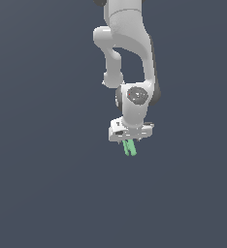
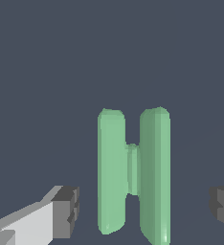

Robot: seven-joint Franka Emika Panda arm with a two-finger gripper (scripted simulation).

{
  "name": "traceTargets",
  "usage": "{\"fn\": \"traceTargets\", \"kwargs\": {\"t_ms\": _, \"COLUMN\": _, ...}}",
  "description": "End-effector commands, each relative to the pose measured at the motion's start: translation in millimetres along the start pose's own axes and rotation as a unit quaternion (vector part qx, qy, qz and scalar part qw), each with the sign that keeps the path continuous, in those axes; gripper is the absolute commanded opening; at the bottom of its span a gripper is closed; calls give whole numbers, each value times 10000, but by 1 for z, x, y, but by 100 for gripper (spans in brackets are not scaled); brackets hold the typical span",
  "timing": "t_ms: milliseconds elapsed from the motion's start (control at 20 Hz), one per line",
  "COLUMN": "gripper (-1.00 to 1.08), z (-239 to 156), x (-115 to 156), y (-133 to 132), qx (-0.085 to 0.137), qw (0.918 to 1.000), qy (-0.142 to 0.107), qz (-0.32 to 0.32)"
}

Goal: Pick up the object and move it to a goal position.

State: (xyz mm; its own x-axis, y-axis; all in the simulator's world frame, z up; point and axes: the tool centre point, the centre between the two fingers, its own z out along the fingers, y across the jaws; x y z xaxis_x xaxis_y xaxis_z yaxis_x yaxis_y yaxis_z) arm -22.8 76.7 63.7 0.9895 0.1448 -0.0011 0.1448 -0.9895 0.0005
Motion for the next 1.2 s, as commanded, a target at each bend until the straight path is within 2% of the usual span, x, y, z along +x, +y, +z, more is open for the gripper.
{"fn": "traceTargets", "kwargs": {"t_ms": 0, "gripper": 100, "z": 6, "x": 0, "y": 0, "qx": 0, "qw": 10000, "qy": -2, "qz": -1}}
{"fn": "traceTargets", "kwargs": {"t_ms": 400, "gripper": 100, "z": 42, "x": -1, "y": -1, "qx": 2, "qw": 10000, "qy": 2, "qz": -8}}
{"fn": "traceTargets", "kwargs": {"t_ms": 650, "gripper": 100, "z": 49, "x": 0, "y": -1, "qx": 2, "qw": 10000, "qy": 5, "qz": -11}}
{"fn": "traceTargets", "kwargs": {"t_ms": 700, "gripper": -100, "z": 49, "x": 0, "y": -1, "qx": 2, "qw": 10000, "qy": 5, "qz": -11}}
{"fn": "traceTargets", "kwargs": {"t_ms": 1150, "gripper": -100, "z": 49, "x": 0, "y": -1, "qx": 2, "qw": 10000, "qy": 5, "qz": -11}}
